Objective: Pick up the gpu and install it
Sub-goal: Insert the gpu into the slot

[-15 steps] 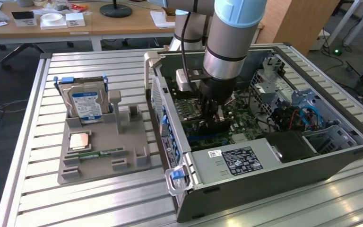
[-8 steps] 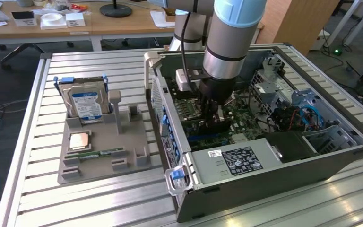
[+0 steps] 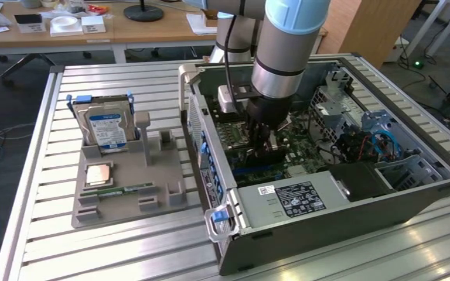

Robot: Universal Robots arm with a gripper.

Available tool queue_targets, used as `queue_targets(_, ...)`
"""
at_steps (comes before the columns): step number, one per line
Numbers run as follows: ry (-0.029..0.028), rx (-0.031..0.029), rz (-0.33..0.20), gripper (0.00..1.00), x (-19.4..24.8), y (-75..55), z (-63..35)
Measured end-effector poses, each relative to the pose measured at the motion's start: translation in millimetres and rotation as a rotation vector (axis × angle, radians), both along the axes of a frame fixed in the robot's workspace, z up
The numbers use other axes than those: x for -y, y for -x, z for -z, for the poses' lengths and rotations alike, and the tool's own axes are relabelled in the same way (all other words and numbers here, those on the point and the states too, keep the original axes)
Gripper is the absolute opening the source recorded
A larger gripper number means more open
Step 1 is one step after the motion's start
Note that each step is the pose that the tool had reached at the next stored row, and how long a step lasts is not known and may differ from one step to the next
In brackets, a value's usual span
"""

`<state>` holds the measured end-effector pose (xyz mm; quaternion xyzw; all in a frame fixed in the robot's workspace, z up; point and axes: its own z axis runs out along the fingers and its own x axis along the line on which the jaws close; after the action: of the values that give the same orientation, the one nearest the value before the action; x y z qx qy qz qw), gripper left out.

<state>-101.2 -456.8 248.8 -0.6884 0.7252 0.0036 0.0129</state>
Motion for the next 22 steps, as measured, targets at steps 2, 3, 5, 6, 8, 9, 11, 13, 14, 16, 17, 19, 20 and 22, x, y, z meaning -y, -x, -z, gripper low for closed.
queue_targets(2, 0.0001, 0.0, 0.0, 0.33, 0.4, -0.1, -0.1)
queue_targets(3, 0.0001, 0.0, 0.0, 0.33, 0.5, -0.1, -0.1)
queue_targets(5, 0.0002, 0.0, 0.0, 0.33, 1.2, -0.1, -0.1)
queue_targets(6, 0.0002, -0.0001, 0.0, 0.33, 1.4, -0.1, -0.1)
queue_targets(8, 0.0002, -0.0001, 0.0, 0.33, 1.3, -0.1, -0.1)
queue_targets(9, -0.0004, 0.0001, 0.0, 0.33, 2.0, -0.1, -0.1)
queue_targets(11, -0.0012, 0.0, 0.0, 0.33, 2.2, -0.1, -0.1)
queue_targets(13, -0.0013, -0.0001, 0.0, 0.33, 2.1, -0.1, -0.1)
queue_targets(14, -0.0012, -0.0001, 0.0, 0.33, 2.2, -0.1, -0.1)
queue_targets(16, -0.0013, -0.0001, 0.0, 0.33, 2.2, -0.1, -0.1)
queue_targets(17, -0.0012, -0.0001, 0.0, 0.33, 2.2, -0.1, -0.1)
queue_targets(19, -0.0012, 0.0, 0.0, 0.33, 2.1, -0.1, -0.1)
queue_targets(20, -0.0012, 0.0, 0.0, 0.33, 2.2, -0.1, -0.1)
queue_targets(22, -0.0012, -0.0001, 0.0, 0.33, 2.2, -0.1, -0.1)
